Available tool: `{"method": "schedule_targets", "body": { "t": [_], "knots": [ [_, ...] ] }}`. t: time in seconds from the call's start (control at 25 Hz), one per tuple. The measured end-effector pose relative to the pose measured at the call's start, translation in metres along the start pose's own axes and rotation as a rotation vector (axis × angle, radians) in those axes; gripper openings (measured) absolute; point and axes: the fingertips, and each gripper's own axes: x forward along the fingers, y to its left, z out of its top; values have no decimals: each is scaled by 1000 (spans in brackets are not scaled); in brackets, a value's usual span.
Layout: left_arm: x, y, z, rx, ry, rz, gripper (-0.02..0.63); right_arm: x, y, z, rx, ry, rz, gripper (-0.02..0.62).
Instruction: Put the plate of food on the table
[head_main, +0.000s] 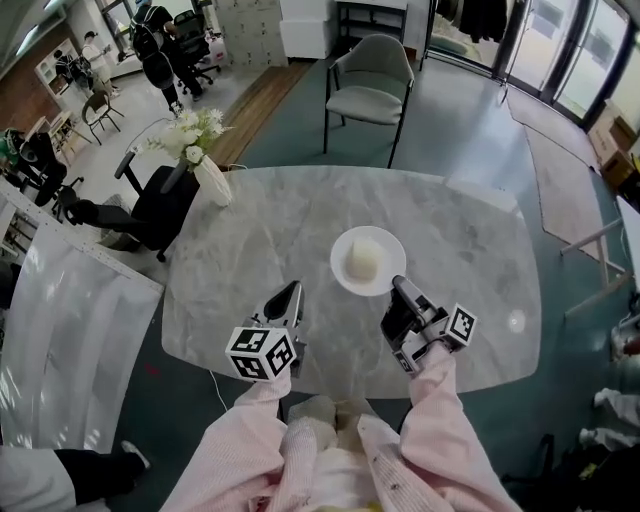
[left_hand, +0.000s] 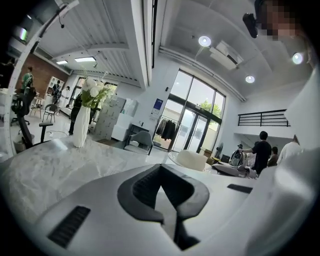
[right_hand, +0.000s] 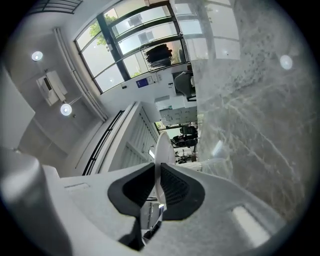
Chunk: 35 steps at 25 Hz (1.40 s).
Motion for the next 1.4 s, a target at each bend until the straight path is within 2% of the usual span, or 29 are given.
{"method": "schedule_targets", "body": {
  "t": [0.24,0.48,0.76,1.4],
  "knots": [
    [24,28,-21,-32,49,23,-8,23,-45,10,-7,29,-26,28],
    [47,44,-51,-61,117,12,-8,33,-88,13,-14,34,-77,29],
    [61,51,-76,-97,180,-7,-8,37,-120,12,-1,23,-134,29],
    [78,53,-88,-114,222,-30,-8,45,-135,9,6,28,-185,31]
  ]
}}
